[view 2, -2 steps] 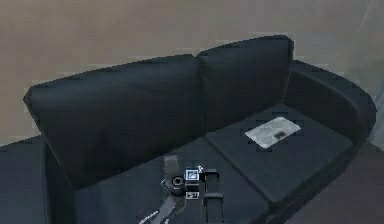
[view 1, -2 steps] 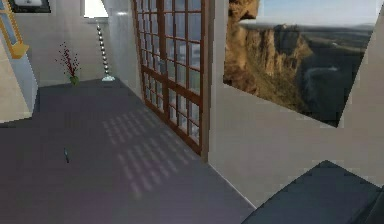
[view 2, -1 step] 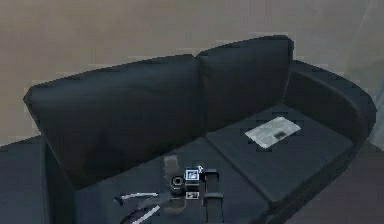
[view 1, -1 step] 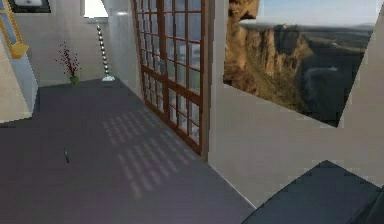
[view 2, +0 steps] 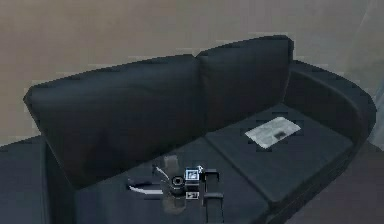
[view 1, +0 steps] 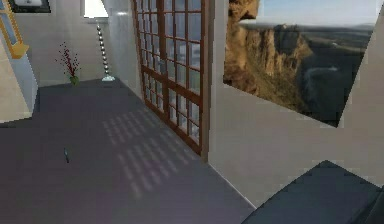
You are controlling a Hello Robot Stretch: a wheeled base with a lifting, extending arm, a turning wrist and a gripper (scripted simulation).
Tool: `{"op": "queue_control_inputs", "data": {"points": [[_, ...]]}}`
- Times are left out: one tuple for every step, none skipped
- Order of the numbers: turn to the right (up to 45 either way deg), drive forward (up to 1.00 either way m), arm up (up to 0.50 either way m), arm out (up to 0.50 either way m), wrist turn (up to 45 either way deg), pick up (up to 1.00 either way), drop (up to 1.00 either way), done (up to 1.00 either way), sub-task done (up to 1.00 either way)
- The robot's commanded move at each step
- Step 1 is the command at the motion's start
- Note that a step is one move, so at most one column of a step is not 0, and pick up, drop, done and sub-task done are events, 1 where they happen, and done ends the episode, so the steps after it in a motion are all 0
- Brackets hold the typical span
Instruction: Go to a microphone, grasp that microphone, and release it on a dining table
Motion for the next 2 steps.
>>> {"op": "queue_control_inputs", "data": {"points": [[0.0, 0.0, 0.0, 0.0, 27.0, 0.0, 0.0, 0.0, 0.0], [0.0, 0.0, -0.3, 0.0, 0.0, 0.0, 0.0, 0.0, 0.0]]}}
